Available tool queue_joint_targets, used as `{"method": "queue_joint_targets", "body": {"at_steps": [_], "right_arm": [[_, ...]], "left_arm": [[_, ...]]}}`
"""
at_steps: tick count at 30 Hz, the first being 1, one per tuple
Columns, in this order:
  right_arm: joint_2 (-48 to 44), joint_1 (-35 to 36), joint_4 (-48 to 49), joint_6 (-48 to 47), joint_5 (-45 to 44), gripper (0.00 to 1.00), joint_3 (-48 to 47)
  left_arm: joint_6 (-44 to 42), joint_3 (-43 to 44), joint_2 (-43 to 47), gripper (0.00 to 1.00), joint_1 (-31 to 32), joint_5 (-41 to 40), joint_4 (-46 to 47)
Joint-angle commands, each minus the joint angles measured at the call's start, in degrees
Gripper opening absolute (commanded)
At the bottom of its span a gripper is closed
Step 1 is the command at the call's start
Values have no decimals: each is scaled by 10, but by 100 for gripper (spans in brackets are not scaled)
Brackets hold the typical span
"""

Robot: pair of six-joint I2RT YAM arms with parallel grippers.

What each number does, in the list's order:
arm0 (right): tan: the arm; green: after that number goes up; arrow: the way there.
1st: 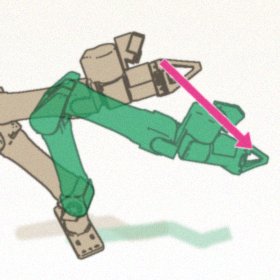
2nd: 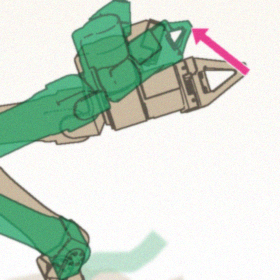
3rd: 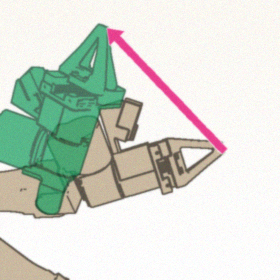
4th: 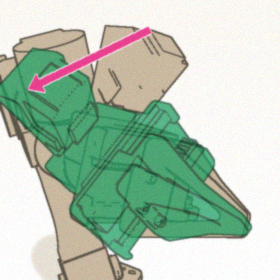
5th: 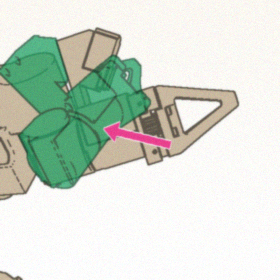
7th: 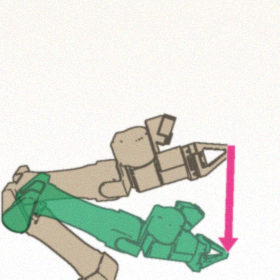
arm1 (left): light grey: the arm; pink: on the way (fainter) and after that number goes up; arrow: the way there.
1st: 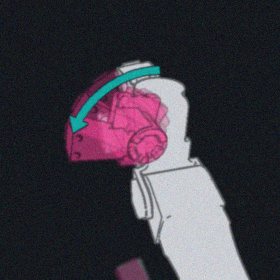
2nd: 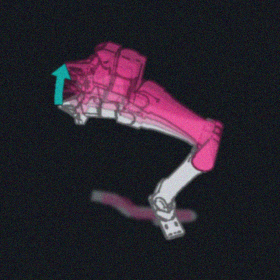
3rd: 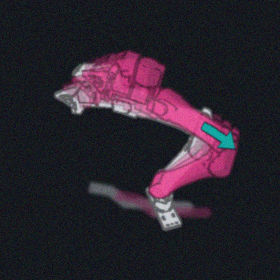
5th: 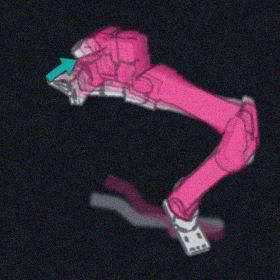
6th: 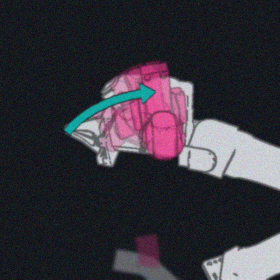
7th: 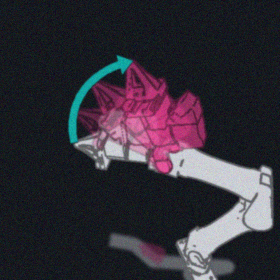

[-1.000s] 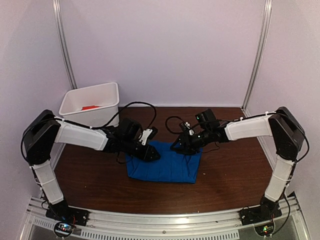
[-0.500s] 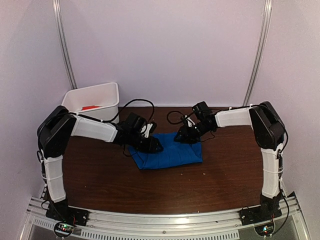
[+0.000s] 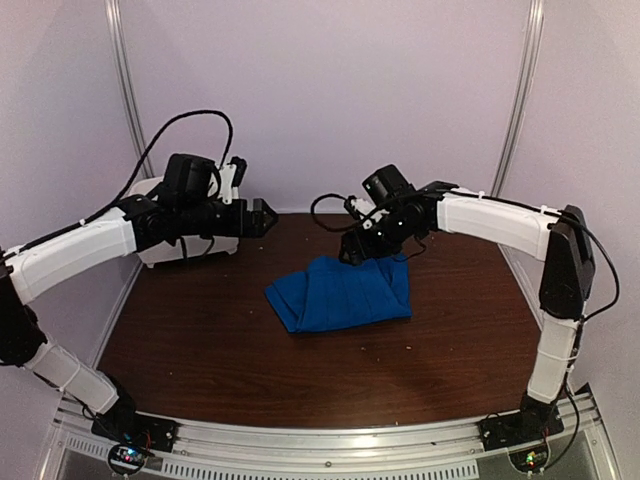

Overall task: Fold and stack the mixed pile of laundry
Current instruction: Smooth out the rectangle-folded skirt at the center of the board, then move the rectangle-folded skirt to the corner of the board.

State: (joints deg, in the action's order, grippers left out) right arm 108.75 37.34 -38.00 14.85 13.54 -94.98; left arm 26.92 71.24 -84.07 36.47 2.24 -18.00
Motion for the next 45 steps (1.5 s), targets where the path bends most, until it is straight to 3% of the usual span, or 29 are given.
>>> {"method": "queue_joint_targets", "body": {"at_steps": [1, 8, 14, 24, 29, 35, 45], "right_arm": [[27, 47, -63, 6, -85, 77, 5], [140, 81, -83, 36, -96, 81, -54], [212, 43, -77, 62, -94, 86, -54], [134, -128, -44, -37, -78, 85, 101], [130, -200, -55, -115, -109, 85, 117], [169, -264, -58, -190, -125, 85, 57], [189, -286, -135, -226, -166, 85, -97]], "left_arm": [[11, -28, 48, 98, -13, -52, -46], [30, -61, 111, 98, -17, -81, -65], [32, -70, 116, 98, -17, -92, -72], [10, -31, 56, 98, -19, -92, -58], [-7, 3, 10, 98, -27, -73, -57], [-12, 20, -24, 98, -43, -49, -46], [-27, 39, -42, 98, -60, -27, -47]]}}
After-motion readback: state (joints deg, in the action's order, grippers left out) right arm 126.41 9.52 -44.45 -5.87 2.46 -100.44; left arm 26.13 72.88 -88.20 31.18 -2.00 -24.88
